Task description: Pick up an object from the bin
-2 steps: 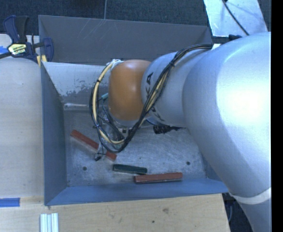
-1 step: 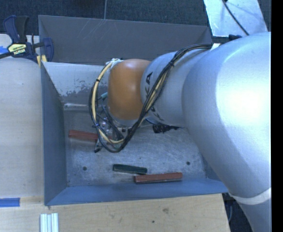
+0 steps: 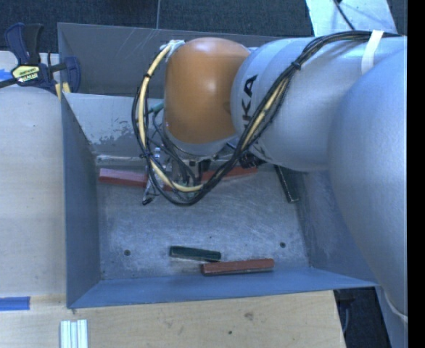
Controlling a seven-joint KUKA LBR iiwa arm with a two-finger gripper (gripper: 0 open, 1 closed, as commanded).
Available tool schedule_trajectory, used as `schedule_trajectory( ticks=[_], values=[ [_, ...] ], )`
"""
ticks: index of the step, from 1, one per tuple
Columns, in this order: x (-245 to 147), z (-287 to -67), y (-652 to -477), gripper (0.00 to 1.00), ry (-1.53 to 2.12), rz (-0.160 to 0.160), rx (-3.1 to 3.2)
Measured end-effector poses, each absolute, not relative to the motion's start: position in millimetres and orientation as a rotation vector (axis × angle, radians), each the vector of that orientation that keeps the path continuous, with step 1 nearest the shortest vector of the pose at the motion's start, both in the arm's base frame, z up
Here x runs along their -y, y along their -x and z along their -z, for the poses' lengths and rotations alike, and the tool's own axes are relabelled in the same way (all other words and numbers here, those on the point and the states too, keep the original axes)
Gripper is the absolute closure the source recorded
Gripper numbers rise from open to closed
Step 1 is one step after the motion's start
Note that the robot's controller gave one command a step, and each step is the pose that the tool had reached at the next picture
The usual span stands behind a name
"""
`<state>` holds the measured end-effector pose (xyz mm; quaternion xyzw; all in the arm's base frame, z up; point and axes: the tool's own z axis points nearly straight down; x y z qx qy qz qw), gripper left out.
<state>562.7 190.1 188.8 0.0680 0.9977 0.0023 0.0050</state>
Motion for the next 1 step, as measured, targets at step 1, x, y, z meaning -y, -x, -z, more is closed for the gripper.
schedule_trajectory(
  ticks=[1],
  values=[
    [-208.5,-261.9,-503.5,1.00,-0.324,-0.009,-3.117]
  ],
)
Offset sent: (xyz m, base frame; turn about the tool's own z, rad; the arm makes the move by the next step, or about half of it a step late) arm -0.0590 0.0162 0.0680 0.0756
